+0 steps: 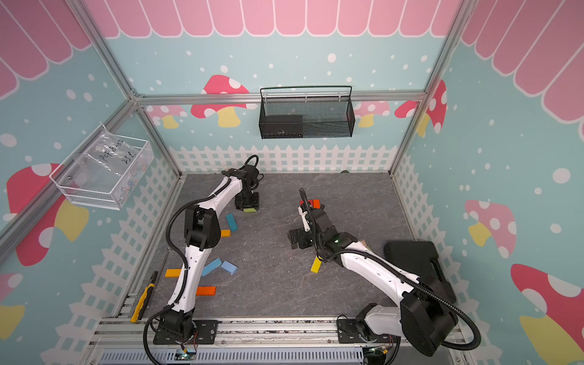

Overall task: Assemble a giraffe with building blocks
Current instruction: Place the building block at the center of the board, then pick up the building block from the center of the board.

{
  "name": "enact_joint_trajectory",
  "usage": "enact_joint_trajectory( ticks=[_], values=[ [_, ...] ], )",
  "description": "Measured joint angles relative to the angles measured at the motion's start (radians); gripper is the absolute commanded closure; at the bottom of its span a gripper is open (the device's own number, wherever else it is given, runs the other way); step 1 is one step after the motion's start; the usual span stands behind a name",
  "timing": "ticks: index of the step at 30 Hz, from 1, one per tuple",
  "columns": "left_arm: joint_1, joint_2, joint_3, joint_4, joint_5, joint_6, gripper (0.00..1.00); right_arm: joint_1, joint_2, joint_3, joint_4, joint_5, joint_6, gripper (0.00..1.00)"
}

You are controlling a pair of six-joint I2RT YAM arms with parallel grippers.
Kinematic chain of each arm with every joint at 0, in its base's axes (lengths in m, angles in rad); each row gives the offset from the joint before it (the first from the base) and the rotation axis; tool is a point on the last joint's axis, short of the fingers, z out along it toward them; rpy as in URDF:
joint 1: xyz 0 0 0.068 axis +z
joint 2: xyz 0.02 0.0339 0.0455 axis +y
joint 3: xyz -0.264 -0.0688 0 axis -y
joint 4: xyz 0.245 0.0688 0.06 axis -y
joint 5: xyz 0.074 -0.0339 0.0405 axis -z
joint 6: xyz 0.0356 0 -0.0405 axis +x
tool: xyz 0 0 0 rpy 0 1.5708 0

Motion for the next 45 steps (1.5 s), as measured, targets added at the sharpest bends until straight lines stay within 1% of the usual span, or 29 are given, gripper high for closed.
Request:
enact_joint_trajectory(
  ticks=[2, 8, 15, 22, 26, 28, 30, 33, 36, 38, 40, 41, 45],
  values=[
    [0.0, 0.0, 0.0, -0.004, 0.0, 0.002, 0.46, 0.0, 0.002, 0.003, 0.0, -0.002, 0.0, 0.0],
    [0.0, 0.0, 0.0, -0.013, -0.001, 0.013, 0.3, 0.006, 0.015, 0.013, 0.001, -0.006, 0.0, 0.0],
    [0.0, 0.0, 0.0, -0.018, 0.006, 0.017, 0.18, 0.006, 0.02, 0.016, 0.001, -0.006, 0.0, 0.0],
    [0.0, -0.007, 0.0, -0.018, 0.029, 0.019, 0.09, 0.006, 0.02, 0.016, 0.0, 0.011, 0.016, 0.0],
    [-0.003, -0.079, -0.001, -0.016, 0.027, 0.018, 0.08, 0.008, 0.015, 0.016, 0.0, 0.036, 0.02, 0.0],
    [-0.004, -0.155, -0.002, -0.011, 0.022, 0.018, 0.08, 0.011, 0.006, 0.018, -0.003, 0.056, 0.021, 0.0],
    [-0.006, -0.264, -0.003, 0.003, 0.01, 0.018, 0.09, 0.012, 0.006, 0.043, -0.027, 0.071, 0.027, 0.0],
    [-0.011, -0.492, -0.058, 0.06, -0.022, 0.017, 0.1, 0.013, 0.045, 0.125, -0.071, 0.079, 0.042, 0.0],
    [-0.016, -0.762, -0.236, 0.143, -0.057, 0.008, 0.1, 0.036, 0.117, 0.215, -0.091, 0.084, 0.053, 0.0],
    [-0.013, -0.949, -0.394, 0.196, -0.079, -0.005, 0.11, 0.069, 0.172, 0.266, -0.105, 0.087, 0.056, 0.0],
    [0.007, -1.1, -0.542, 0.235, -0.085, -0.019, 0.12, 0.109, 0.239, 0.323, -0.128, 0.094, 0.056, 0.02],
    [0.024, -1.167, -0.62, 0.254, -0.085, -0.029, 0.12, 0.128, 0.279, 0.359, -0.141, 0.098, 0.055, 0.04],
    [0.09, -1.365, -0.883, 0.293, -0.085, -0.064, 0.12, 0.195, 0.45, 0.521, -0.182, 0.104, 0.046, 0.09]
  ],
)
